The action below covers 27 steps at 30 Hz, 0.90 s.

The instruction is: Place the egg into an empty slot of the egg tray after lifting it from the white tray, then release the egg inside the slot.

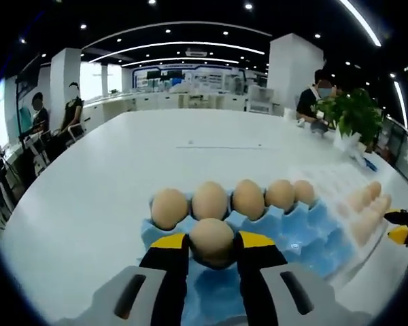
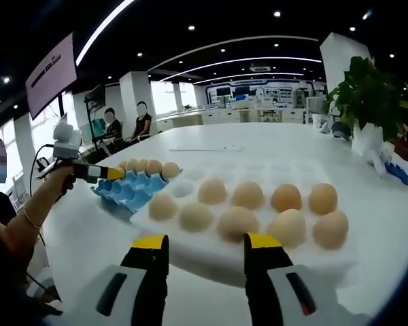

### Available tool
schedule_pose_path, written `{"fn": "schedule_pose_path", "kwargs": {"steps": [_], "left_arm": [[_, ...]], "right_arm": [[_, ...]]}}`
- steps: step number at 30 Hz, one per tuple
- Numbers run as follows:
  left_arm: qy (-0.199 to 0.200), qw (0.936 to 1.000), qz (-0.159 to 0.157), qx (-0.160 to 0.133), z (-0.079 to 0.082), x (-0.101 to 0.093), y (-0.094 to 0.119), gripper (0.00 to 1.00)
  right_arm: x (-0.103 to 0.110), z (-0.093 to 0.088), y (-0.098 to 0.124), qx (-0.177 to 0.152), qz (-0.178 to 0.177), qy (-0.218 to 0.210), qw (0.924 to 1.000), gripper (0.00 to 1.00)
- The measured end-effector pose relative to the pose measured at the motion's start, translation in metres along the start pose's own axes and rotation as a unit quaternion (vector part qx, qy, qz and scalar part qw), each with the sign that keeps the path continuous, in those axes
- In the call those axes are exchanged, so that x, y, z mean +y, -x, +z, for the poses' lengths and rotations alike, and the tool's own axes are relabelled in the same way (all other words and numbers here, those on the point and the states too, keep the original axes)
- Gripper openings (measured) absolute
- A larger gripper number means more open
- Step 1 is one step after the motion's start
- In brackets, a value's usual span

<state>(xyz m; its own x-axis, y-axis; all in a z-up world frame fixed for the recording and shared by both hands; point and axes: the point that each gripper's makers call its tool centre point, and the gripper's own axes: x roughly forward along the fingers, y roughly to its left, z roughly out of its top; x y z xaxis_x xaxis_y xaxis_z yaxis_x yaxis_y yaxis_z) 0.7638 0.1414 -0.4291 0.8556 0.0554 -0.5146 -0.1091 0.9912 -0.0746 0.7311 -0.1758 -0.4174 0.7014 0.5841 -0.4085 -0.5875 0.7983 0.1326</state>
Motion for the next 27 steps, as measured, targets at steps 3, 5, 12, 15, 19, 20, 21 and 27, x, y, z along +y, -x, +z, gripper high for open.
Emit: {"fn": "schedule_pose_path", "kwargs": {"steps": [3, 5, 12, 15, 19, 20, 21, 27], "left_arm": [[0.007, 0.9999, -0.002, -0.012, 0.002, -0.001, 0.000, 0.28], [0.008, 0.9997, 0.000, -0.023, 0.005, 0.000, 0.001, 0.28], [-0.002, 0.9994, 0.002, -0.034, 0.009, -0.001, 0.004, 0.27], [-0.002, 0.9992, 0.000, -0.039, 0.009, -0.004, 0.007, 0.27], [-0.007, 0.9987, 0.004, -0.050, 0.016, -0.002, 0.011, 0.27], [-0.008, 0.9984, 0.002, -0.055, 0.019, -0.003, 0.012, 0.27], [-0.008, 0.9985, 0.001, -0.055, 0.019, -0.003, 0.012, 0.27], [-0.011, 0.9985, 0.007, -0.053, 0.020, 0.004, 0.015, 0.27]], "right_arm": [[0.002, 0.001, 0.001, -0.001, 0.004, 0.000, 1.0000, 0.46], [0.005, 0.004, 0.002, -0.005, 0.007, 0.002, 1.0000, 0.46], [0.006, 0.002, 0.001, 0.000, 0.007, 0.003, 1.0000, 0.46], [0.007, 0.003, 0.001, -0.001, 0.007, 0.002, 1.0000, 0.46], [0.005, 0.004, 0.002, -0.003, 0.005, 0.001, 1.0000, 0.46], [0.006, 0.004, 0.002, -0.003, 0.005, 0.001, 1.0000, 0.46], [0.005, 0.004, 0.002, -0.003, 0.005, 0.002, 1.0000, 0.46], [0.008, 0.005, 0.001, -0.006, 0.011, 0.000, 0.9999, 0.46]]}}
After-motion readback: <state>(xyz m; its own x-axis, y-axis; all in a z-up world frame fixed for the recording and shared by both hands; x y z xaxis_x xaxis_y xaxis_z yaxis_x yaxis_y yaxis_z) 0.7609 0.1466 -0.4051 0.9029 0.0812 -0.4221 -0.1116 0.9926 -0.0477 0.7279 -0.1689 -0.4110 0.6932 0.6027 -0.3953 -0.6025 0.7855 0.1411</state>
